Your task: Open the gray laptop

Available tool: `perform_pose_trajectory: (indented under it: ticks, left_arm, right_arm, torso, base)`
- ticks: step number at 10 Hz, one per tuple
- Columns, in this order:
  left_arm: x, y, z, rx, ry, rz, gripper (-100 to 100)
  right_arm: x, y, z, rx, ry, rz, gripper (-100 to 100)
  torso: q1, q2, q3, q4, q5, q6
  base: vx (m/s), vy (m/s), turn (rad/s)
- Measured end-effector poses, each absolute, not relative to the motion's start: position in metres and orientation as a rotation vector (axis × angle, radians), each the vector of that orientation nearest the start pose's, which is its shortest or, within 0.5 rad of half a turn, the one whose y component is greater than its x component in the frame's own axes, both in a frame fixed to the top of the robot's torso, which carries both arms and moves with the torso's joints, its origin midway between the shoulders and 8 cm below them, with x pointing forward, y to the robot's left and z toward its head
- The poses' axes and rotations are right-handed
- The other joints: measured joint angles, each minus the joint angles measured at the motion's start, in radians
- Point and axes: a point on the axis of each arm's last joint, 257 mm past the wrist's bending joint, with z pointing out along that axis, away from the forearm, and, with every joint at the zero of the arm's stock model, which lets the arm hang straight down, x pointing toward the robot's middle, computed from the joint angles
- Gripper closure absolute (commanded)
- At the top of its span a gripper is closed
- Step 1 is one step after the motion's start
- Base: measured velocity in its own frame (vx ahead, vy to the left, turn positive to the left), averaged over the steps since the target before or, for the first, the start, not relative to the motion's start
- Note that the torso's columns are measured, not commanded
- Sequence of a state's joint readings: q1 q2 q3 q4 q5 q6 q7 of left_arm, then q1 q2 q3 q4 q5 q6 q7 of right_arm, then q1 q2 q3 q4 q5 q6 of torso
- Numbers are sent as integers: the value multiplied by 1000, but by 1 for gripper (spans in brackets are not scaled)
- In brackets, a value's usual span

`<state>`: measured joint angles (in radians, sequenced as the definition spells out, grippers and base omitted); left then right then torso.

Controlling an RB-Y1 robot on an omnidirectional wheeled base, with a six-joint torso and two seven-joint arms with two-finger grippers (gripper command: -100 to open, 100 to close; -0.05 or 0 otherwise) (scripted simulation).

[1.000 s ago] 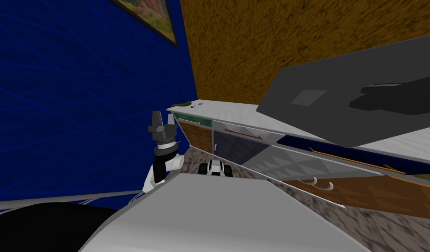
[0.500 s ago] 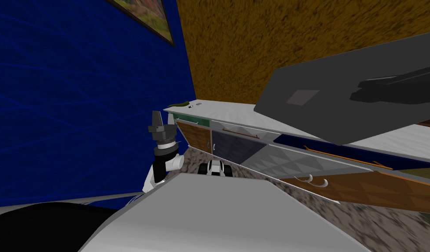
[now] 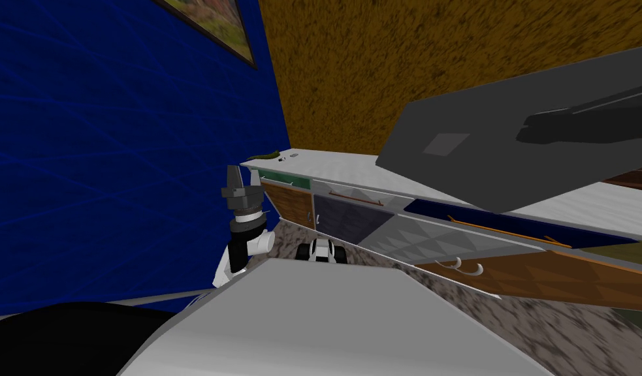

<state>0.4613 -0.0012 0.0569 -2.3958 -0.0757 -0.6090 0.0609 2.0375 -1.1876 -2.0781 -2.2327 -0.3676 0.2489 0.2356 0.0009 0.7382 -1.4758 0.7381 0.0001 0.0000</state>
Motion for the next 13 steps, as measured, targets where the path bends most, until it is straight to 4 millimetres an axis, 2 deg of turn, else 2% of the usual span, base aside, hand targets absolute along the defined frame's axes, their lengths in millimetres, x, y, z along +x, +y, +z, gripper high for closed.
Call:
perform_pose_trajectory:
  ticks: [5,9,10,13]
  left_arm:
    - [296,269,102,-409,468,-1320,0]
    - [296,269,102,-409,468,-1320,0]
    - [296,269,102,-409,468,-1320,0]
    - [296,269,102,-409,468,-1320,0]
  right_arm:
    - [354,-537,213,-153,1645,-652,-100]
    - [336,-565,201,-89,1668,-674,-100]
    - [330,-577,209,-63,1663,-693,-100]
    - [315,-594,215,-29,1636,-725,-100]
  torso:
    - [-3,-1,0,-1,-2,1]
    - [-8,1,1,0,-4,2]
    - [-7,2,1,1,-3,2]
    - [0,0,0,0,0,0]
  base:
    - [-8,-7,8]
    - [-15,-18,2]
    - [-29,-33,-11]
    - [-30,-37,6]
